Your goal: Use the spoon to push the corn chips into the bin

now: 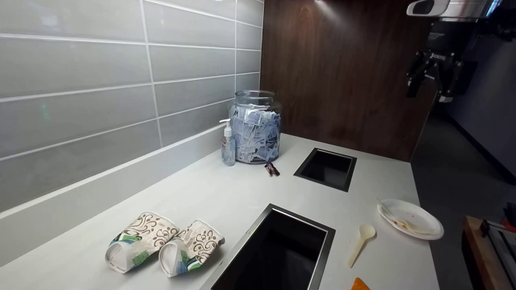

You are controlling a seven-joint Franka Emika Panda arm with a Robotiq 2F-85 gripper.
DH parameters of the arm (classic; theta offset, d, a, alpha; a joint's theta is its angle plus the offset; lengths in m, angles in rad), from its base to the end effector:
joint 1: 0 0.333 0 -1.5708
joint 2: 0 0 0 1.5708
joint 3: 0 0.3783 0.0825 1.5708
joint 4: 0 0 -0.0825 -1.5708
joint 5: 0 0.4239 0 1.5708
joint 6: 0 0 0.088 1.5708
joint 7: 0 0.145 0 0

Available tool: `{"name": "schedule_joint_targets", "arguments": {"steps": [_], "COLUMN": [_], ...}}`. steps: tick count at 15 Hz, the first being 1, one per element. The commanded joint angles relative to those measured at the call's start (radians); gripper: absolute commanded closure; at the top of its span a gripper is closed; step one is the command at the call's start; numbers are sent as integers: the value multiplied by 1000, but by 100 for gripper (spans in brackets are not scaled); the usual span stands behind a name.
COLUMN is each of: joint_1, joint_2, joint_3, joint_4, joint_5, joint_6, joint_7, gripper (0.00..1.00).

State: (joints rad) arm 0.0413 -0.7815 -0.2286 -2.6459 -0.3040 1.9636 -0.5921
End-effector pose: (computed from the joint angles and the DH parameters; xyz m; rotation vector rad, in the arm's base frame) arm 0.3180 -0.0927 0.4738 2.8714 0.8361 0.0650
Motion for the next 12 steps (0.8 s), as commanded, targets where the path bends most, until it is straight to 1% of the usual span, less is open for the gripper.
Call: {"name": "schedule_joint_targets", "arguments": {"steps": [1, 4, 5, 6, 7, 8, 12], "joint_1": [82, 139, 156, 181, 195, 133, 127], "joint_2": [-9, 10, 31, 76, 92, 41, 58], "joint_3": [-16, -27, -27, -27, -27, 16, 29], "joint_4": [-81, -130, -135, -108, -116, -116, -106], "joint_5": [79, 164, 191, 225, 250, 217, 222], "joint_6": [62, 93, 97, 86, 84, 66, 66], "joint_7": [-114, -215, -248, -282, -319, -264, -268], "gripper": [0, 0, 0, 0, 0, 0, 0]}}
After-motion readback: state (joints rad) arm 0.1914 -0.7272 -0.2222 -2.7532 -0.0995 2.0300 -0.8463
